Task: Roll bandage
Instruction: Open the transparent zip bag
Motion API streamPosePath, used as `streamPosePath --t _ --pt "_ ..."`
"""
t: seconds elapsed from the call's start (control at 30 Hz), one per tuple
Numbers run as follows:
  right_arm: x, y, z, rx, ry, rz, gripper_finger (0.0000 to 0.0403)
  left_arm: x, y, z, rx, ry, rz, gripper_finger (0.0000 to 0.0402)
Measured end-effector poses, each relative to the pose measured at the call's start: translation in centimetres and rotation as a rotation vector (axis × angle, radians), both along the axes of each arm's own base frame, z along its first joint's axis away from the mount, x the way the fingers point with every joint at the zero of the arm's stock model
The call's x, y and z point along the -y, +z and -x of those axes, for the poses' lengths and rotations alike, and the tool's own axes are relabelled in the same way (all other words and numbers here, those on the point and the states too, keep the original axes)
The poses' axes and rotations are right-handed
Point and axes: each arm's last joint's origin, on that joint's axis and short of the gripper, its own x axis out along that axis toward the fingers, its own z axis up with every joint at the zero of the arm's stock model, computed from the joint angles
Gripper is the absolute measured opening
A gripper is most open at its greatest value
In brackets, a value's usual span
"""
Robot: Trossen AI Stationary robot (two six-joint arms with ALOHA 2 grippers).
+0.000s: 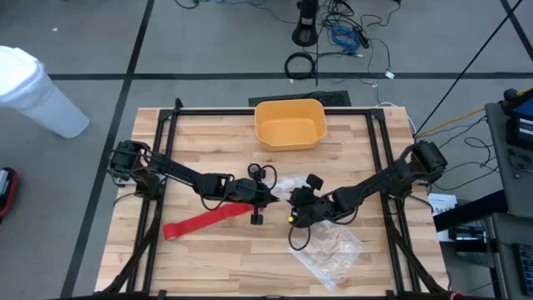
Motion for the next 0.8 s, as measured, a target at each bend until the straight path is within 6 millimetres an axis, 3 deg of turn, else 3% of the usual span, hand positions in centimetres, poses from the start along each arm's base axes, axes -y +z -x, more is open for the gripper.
streamPosePath --t 0.13,0.23,0.3,0.53,0.8 --pt "0.2 -0.5 0.0 -0.028 -0.007 0.010 0.0092 0.0 0.0 0.0 0.003 -0.003 0.002 0.0000" --pt "0.3 -0.5 0.2 -0.049 -0.006 0.029 0.0027 0.1 0.0 0.0 0.002 -0.024 0.015 0.0000" --pt "0.2 -0.4 0.3 -0.061 0.008 0.047 0.0009 0.1 0.0 0.0 0.000 -0.041 0.024 0.0000" --pt "0.4 -0.4 0.8 -0.112 -0.002 0.211 0.0000 0.1 0.9 0.4 -0.008 -0.049 0.086 0.0000" --pt "0.3 -0.2 1.1 -0.156 0.016 0.405 0.0000 -0.3 5.5 3.2 0.009 -0.056 0.094 0.0019"
